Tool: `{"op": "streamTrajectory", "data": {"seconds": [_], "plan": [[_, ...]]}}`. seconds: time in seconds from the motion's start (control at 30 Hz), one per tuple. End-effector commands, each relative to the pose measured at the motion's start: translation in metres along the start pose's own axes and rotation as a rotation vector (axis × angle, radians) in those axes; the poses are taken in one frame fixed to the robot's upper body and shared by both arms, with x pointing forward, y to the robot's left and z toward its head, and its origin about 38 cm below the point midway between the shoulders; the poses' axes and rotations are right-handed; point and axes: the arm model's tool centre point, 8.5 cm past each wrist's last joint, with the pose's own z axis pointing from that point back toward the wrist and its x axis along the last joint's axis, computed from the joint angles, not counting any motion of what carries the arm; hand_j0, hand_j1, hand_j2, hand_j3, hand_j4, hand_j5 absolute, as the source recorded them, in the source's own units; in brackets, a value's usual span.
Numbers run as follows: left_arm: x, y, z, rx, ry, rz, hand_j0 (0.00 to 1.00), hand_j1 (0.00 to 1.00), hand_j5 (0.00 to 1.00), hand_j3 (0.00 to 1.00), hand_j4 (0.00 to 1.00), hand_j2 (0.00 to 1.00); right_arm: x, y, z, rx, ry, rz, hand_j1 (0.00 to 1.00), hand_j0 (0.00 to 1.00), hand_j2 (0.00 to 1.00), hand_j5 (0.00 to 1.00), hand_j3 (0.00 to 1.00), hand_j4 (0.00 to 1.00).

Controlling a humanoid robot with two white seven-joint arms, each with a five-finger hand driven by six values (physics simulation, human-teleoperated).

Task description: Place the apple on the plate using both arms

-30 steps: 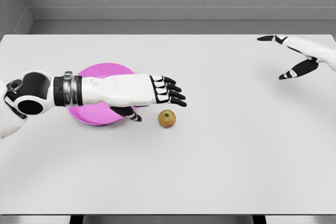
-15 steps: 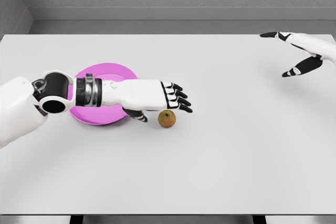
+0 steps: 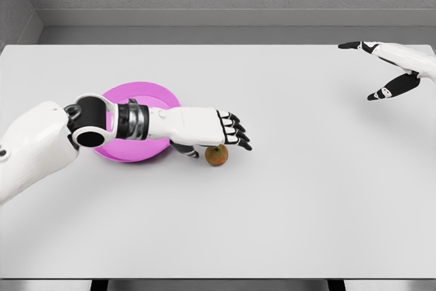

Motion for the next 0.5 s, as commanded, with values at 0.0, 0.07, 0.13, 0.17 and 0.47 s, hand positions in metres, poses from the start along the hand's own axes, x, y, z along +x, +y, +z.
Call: {"op": "streamTrajectory", "data": {"seconds": [0.0, 0.07, 0.13, 0.17, 0.47], "plan": [[0.003, -0.004, -0.002, -0.013, -0.010, 0.004, 0.91, 0.91, 0.91, 0.91, 0.91, 0.91, 0.000, -0.001, 0.000, -0.006, -0.002, -0.006, 1.00, 1.00, 1.00, 1.00, 1.00, 1.00], [0.002, -0.006, 0.000, -0.016, -0.005, 0.005, 0.90, 0.90, 0.90, 0.90, 0.90, 0.90, 0.000, -0.001, 0.001, -0.006, 0.000, -0.005, 1.00, 1.00, 1.00, 1.00, 1.00, 1.00], [0.004, -0.009, -0.002, -0.027, -0.012, 0.007, 0.90, 0.90, 0.90, 0.90, 0.90, 0.90, 0.000, -0.006, 0.007, -0.005, 0.006, 0.012, 1.00, 1.00, 1.00, 1.00, 1.00, 1.00], [0.005, -0.012, -0.003, -0.037, -0.016, 0.009, 0.90, 0.90, 0.90, 0.90, 0.90, 0.90, 0.002, -0.007, 0.006, -0.005, 0.002, 0.015, 1.00, 1.00, 1.00, 1.00, 1.00, 1.00], [0.004, -0.016, -0.002, -0.066, -0.009, -0.003, 0.89, 0.89, 0.89, 0.89, 0.89, 0.89, 0.002, -0.003, 0.006, 0.000, 0.000, 0.012, 1.00, 1.00, 1.00, 1.00, 1.00, 1.00]]}}
